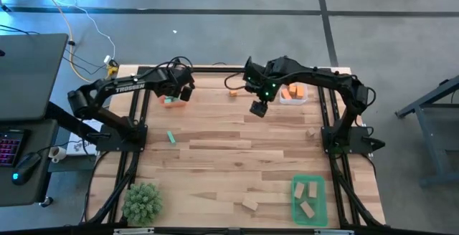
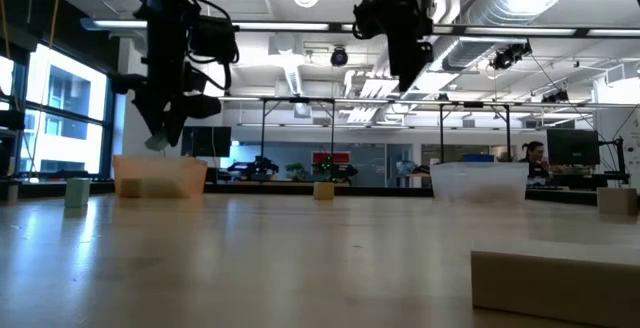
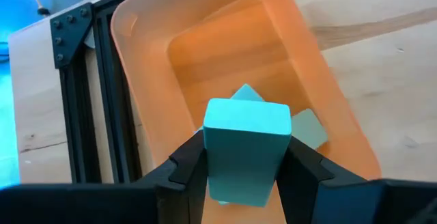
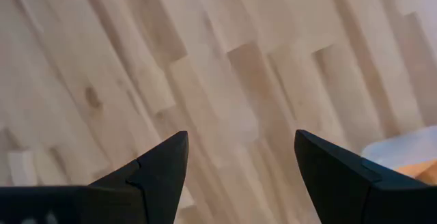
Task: Sort & place blocks by color
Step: Put the blue block into the orange bin, then put the brown block into the light green bin
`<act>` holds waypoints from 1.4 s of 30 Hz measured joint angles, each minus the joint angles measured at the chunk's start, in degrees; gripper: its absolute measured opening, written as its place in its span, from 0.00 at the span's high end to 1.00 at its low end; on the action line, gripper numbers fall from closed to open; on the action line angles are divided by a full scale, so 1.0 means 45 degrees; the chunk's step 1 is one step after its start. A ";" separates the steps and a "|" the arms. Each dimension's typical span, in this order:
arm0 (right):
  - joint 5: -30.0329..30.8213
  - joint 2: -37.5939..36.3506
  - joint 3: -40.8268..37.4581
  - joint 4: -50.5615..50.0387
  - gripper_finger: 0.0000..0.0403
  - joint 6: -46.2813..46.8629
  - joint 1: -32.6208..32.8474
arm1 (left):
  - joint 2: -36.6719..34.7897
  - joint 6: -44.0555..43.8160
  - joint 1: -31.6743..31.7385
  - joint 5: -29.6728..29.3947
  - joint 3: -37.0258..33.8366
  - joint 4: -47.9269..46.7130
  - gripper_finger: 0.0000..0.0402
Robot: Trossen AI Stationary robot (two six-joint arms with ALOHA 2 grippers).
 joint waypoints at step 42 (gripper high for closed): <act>0.0425 0.0005 0.0000 0.3554 0.37 0.6933 0.6996 | -0.6681 0.0396 -0.3148 0.4198 0.0000 -0.1219 0.52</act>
